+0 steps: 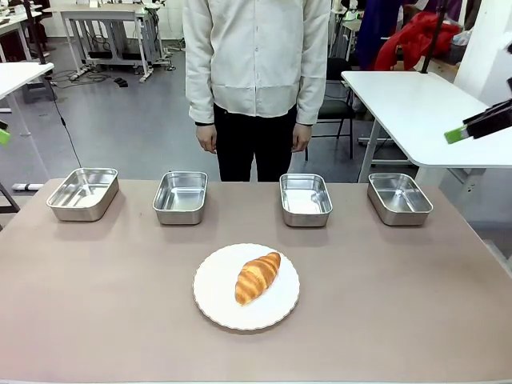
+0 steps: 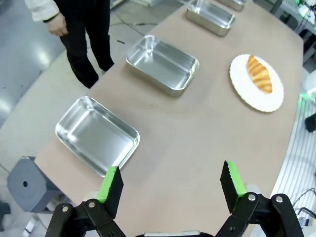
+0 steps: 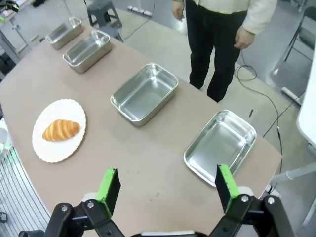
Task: Place the bread in the container.
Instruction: Place the Butter Roll into the Airtight Container indicated by the human.
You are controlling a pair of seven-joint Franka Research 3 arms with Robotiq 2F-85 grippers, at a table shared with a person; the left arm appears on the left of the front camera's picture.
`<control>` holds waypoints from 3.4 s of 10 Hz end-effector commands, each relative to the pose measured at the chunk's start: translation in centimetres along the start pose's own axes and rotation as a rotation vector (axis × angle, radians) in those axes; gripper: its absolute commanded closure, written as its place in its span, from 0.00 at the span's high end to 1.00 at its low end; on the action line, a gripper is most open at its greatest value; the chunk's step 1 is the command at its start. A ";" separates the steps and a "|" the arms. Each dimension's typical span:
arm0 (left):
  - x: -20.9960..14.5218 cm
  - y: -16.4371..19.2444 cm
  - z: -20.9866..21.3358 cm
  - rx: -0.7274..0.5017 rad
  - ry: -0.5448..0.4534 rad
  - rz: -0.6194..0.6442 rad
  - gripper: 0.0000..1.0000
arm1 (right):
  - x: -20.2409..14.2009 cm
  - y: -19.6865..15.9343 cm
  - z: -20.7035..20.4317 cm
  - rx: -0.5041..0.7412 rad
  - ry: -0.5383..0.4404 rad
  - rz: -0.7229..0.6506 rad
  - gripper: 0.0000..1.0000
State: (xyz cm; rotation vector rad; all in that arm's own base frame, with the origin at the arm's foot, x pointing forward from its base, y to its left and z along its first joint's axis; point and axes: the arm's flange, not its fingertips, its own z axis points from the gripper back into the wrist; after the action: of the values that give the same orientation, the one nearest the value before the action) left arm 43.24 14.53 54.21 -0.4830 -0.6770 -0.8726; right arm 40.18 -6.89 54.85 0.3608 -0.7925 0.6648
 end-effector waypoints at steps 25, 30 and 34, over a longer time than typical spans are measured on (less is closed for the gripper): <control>2.3 1.6 2.0 0.037 -0.102 0.054 1.00 | 1.4 -3.5 1.1 -0.004 -0.065 -0.049 1.00; 2.3 1.6 2.0 0.037 -0.102 0.054 1.00 | 1.4 -3.5 1.1 -0.004 -0.065 -0.049 1.00; 2.3 1.6 2.0 0.037 -0.102 0.054 1.00 | 1.4 -3.5 1.1 -0.004 -0.065 -0.049 1.00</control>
State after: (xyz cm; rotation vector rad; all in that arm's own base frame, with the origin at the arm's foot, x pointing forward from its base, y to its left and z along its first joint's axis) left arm 45.18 15.47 56.86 -0.5091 -0.7634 -0.7780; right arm 42.47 -9.44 56.50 0.3856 -0.8300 0.6003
